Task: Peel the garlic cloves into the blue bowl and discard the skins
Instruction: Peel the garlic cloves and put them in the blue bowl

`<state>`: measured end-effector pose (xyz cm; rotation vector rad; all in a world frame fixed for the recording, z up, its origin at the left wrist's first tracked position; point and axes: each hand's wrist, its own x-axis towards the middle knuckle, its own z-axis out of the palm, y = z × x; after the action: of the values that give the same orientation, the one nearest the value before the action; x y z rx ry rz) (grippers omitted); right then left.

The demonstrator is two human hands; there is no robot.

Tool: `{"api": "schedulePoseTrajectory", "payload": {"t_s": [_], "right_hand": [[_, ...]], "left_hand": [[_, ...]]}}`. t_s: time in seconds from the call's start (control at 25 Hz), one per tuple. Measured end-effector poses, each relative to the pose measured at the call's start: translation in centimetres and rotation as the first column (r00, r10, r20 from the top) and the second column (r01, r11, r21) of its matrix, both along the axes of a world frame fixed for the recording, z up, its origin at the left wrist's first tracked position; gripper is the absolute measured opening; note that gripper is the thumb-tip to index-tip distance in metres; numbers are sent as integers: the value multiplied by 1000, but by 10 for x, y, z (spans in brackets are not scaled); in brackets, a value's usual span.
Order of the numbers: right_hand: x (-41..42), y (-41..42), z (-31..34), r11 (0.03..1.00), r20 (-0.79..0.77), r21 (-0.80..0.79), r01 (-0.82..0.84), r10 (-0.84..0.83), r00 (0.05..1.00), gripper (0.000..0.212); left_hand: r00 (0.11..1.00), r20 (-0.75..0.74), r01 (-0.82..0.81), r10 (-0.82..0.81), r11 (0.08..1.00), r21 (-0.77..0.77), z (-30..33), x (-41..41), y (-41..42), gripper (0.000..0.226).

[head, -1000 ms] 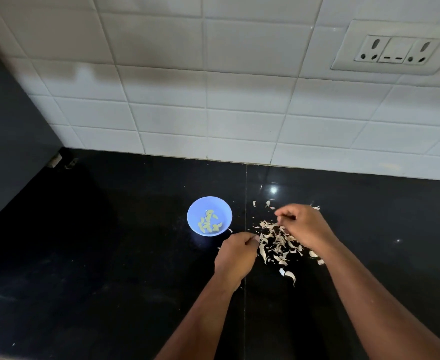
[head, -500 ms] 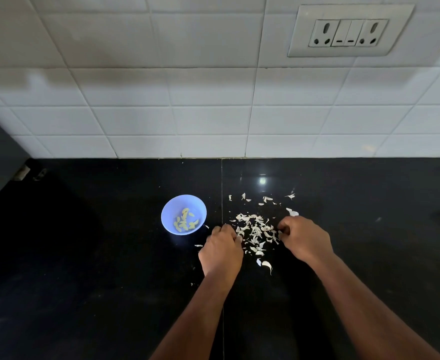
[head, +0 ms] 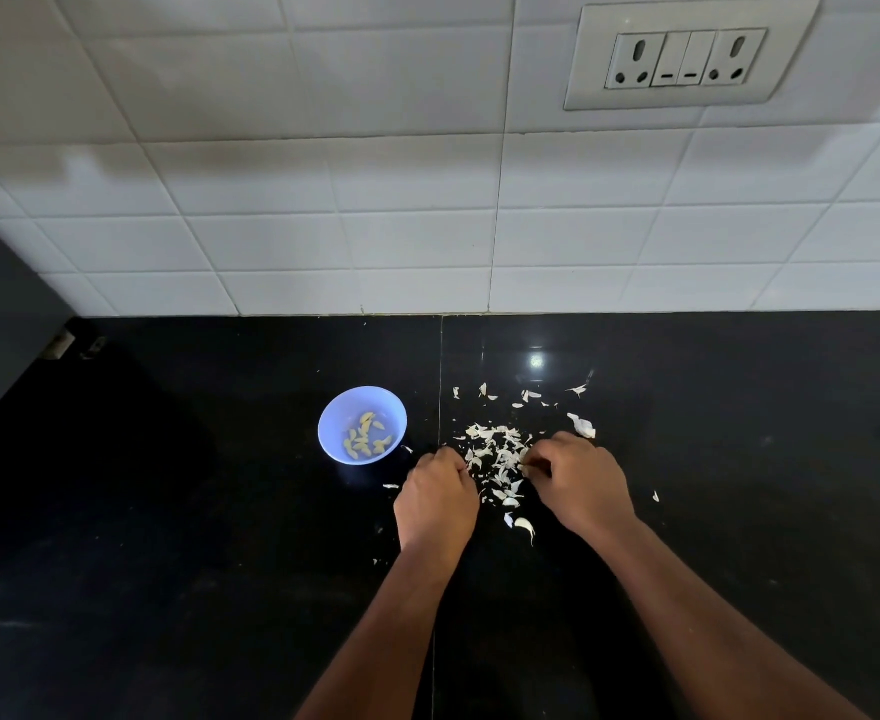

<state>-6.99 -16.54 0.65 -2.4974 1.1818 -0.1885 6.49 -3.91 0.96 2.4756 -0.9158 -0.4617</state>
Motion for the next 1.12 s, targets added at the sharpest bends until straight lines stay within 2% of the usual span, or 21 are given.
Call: {"api": "schedulePoseTrajectory", "payload": {"t_s": [0.08,0.16,0.28,0.4,0.44,0.52,0.56,0.6,0.72,0.84,1.0,1.12], "right_hand": [[2,1,-3,999,1,-33,-27,27,1000,11],[0,1,-2,1000,84,-5,9,-8,996,7],[-5,-1,5,968,236,223,116,-169,957,3],[-6,-4,10,909,342,409,84,-238,909,8],[-5,-3,14,883,389,467,49,-254,885,9],[-2,0,21,839,447,543,-26,-263,855,9],[-1,1,25,831,457,554,-52,-251,853,8],[-1,2,27,832,461,551,-68,-235,856,7],[-1,4,32,855,459,511,-85,-188,868,9],[-1,5,33,886,461,451,-108,-128,878,17],[1,7,35,887,489,441,-141,-105,866,23],[5,7,40,889,510,429,-161,-91,856,19]], "left_hand": [[1000,-23,0,0,1000,-4,0,-1,2,18],[999,-45,0,-1,1000,-15,-2,-1,2,16],[997,-79,-19,17,999,-30,-4,-3,3,17],[995,-72,-70,64,994,-84,0,-7,0,18],[987,-141,-99,78,984,-150,2,-10,-3,18],[901,-431,-191,47,936,-296,8,-19,-12,20],[829,-559,-236,10,912,-335,10,-22,-16,20],[779,-626,-266,-16,896,-354,12,-24,-19,19],[693,-721,-337,-27,871,-357,13,-24,-21,14],[562,-827,-436,-1,849,-297,16,-23,-19,20],[525,-851,-450,11,852,-267,18,-21,-18,18],[498,-866,-451,34,864,-225,21,-17,-18,20]]}}
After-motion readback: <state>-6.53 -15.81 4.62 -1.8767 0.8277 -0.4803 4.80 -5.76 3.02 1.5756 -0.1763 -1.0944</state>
